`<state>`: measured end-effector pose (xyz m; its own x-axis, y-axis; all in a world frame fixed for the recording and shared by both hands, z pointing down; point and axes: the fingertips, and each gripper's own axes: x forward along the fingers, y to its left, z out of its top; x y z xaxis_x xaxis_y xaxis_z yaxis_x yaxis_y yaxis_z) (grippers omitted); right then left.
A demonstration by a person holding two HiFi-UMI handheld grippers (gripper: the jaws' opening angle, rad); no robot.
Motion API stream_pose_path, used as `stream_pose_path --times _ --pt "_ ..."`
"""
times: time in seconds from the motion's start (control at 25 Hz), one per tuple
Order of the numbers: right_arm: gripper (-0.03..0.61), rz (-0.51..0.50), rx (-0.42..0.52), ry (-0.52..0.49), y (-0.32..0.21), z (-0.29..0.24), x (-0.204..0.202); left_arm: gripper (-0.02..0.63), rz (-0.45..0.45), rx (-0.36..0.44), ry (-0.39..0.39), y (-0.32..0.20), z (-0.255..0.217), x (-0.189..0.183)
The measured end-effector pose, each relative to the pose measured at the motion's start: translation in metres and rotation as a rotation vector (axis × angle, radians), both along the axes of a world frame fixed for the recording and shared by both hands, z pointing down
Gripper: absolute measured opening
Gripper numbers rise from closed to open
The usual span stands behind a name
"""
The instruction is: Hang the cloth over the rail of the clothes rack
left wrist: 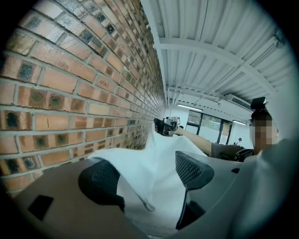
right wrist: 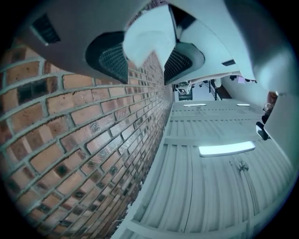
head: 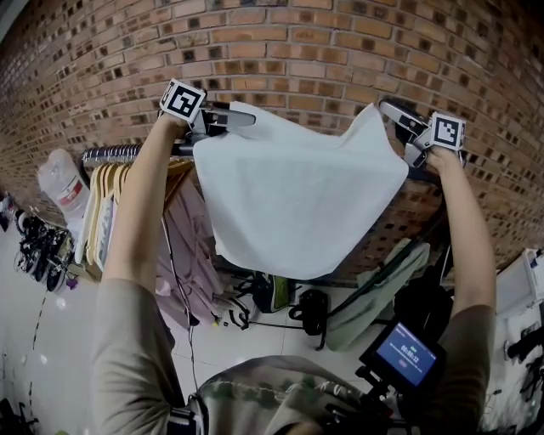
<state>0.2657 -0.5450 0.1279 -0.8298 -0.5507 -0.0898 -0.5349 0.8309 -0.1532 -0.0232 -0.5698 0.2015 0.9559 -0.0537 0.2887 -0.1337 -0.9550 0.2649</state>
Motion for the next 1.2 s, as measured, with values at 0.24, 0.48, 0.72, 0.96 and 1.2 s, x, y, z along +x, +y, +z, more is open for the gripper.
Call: stream_pose_path --times 0.24,0.48,0.72,0.96,1.2 --pt "0.230 -0.017 -0.011 0.044 0.003 0.008 -0.008 0.362 0.016 0.007 -0.059 0.002 0.010 -0.002" --pt "0.230 -0.008 -0.017 0.075 0.002 0.014 -0.009 0.360 -0.020 0.047 -0.125 -0.007 0.016 -0.009" --pt "0.230 0.001 -0.017 0.095 -0.001 0.016 -0.007 0.360 0.007 -0.094 -0.068 0.003 0.017 -0.004" --pt "0.230 -0.016 0.005 0.060 0.007 0.010 -0.010 0.360 -0.027 -0.037 -0.115 -0.006 0.024 -0.009" --pt "0.230 0.012 0.043 0.013 0.007 -0.003 0.000 0.360 -0.008 0.006 -0.224 -0.003 0.040 -0.010"
